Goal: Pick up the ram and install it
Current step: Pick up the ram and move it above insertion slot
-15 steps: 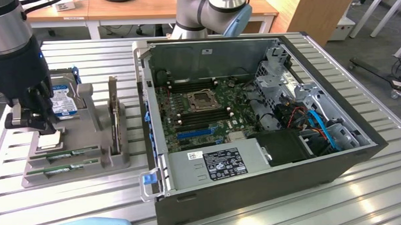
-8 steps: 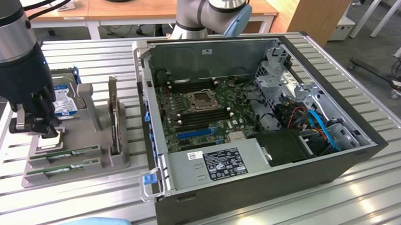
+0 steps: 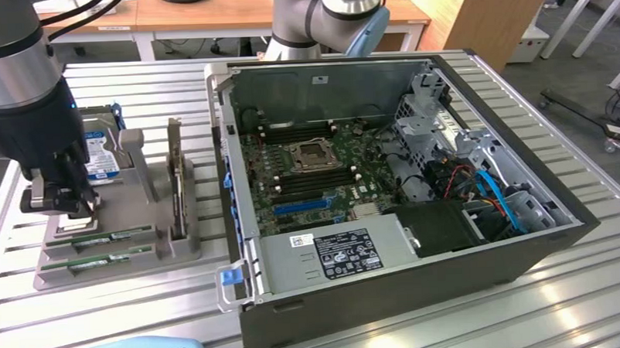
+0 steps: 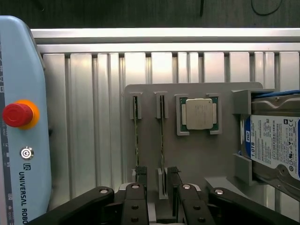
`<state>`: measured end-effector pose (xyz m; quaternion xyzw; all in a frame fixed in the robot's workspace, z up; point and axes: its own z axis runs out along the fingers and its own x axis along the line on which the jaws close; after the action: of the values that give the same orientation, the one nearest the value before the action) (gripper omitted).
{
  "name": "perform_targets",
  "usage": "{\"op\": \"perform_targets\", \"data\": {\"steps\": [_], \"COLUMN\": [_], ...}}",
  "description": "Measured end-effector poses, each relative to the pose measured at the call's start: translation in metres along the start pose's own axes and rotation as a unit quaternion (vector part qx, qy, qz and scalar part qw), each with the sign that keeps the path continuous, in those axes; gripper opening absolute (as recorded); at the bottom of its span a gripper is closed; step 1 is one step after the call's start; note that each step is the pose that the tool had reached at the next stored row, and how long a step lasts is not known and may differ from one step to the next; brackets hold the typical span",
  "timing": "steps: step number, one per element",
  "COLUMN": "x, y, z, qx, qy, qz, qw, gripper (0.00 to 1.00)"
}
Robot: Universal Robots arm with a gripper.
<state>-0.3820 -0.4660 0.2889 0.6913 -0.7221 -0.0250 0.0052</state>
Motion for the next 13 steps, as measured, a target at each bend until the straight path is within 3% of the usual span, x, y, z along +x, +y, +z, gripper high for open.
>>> {"op": "perform_targets", "data": {"steps": [13], "x": [0.0066], "y": [-0.0003], "z": [0.0013], "qx": [0.0000], "qy": [0.0000], "qz": [0.000], "qw": [1.0000], "gripper": [0.31]}}
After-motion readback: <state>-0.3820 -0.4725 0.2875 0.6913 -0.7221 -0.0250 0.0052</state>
